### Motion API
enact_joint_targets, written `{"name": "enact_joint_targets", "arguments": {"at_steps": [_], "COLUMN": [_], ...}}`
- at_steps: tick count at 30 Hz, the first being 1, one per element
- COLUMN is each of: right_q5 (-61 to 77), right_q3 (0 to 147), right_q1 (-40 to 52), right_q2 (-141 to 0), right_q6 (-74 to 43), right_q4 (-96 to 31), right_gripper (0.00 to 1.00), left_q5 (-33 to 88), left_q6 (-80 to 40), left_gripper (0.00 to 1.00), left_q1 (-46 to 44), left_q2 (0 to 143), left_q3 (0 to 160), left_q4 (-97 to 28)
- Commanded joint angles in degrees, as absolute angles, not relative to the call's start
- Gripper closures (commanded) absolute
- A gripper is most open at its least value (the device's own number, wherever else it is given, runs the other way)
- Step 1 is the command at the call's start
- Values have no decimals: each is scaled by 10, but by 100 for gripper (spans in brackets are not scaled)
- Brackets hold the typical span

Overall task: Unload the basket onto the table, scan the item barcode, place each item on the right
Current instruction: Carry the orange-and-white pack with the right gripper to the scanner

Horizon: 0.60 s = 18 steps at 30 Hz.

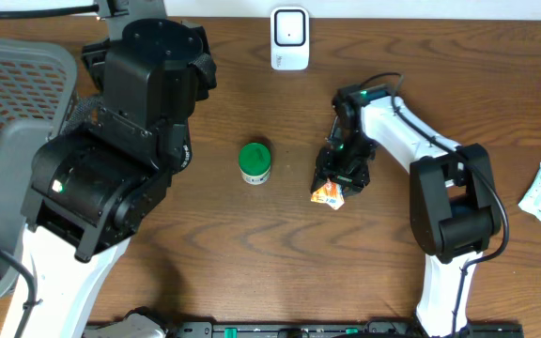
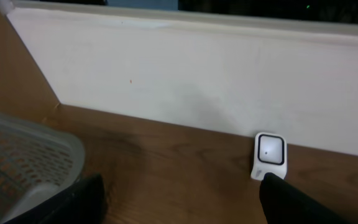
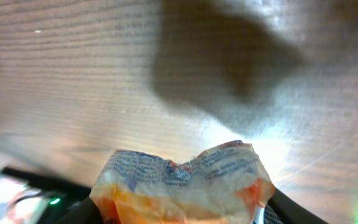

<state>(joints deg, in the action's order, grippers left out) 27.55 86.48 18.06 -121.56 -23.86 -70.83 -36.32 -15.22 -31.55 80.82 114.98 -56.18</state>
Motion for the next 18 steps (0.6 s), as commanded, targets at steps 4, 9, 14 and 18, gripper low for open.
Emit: {"name": "enact_joint_targets", "arguments": {"at_steps": [4, 9, 14, 18], "right_q5": [358, 416, 426, 426], "right_q3": [876, 876, 876, 876], "right_q1": [172, 173, 173, 173], "right_q2": [-1223, -1223, -1223, -1223], "right_q6": [-267, -240, -209, -209], "right_q4": [-748, -805, -845, -851], "right_gripper": [48, 47, 47, 48], "left_q5": [-364, -364, -364, -365], "left_q6": [-156, -155, -155, -155], "left_gripper": [20, 20, 20, 20], "left_q1": [-314, -314, -314, -314], "left_q2": [833, 863, 894, 903], "left_q3": [1144, 1144, 1144, 1144], "left_q4": [-577, -598, -599, -597]}}
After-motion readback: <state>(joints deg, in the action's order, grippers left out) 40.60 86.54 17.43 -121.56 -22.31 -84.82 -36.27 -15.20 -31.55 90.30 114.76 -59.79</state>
